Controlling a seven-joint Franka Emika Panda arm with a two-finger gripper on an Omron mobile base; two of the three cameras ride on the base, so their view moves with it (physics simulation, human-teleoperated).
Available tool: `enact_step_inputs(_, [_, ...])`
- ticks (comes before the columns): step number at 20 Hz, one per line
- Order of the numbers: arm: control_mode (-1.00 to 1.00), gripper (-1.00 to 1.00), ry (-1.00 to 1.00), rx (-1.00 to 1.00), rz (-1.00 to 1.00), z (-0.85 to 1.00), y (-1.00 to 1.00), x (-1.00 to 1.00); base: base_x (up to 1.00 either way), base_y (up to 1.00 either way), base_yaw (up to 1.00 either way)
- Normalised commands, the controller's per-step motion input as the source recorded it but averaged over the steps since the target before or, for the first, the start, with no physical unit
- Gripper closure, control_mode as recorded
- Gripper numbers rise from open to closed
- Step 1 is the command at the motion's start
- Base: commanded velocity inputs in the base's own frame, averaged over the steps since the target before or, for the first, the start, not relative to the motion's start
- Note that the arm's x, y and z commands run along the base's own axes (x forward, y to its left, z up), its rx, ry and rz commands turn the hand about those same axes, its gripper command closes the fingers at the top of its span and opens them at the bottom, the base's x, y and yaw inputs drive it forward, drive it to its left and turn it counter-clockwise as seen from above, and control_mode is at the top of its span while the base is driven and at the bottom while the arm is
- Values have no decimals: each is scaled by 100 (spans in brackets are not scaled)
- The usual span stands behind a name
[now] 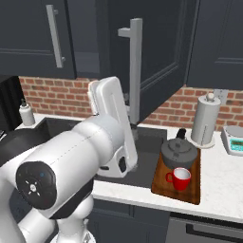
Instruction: Pick the kettle from the counter and place it on the tray. Then pick the mug from the cabinet and place it on the tray. Then close the cabinet doors.
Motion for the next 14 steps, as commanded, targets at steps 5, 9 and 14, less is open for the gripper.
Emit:
enact_step_inputs(5, [-100, -100, 0, 0, 10, 0, 40, 19, 0, 0, 0])
enact_step_inputs(9, [-100, -100, 0, 0, 10, 0, 34, 25, 0, 0, 0])
enact_step_inputs(14, [-100, -100, 0, 0, 10, 0, 27, 32, 0, 0, 0])
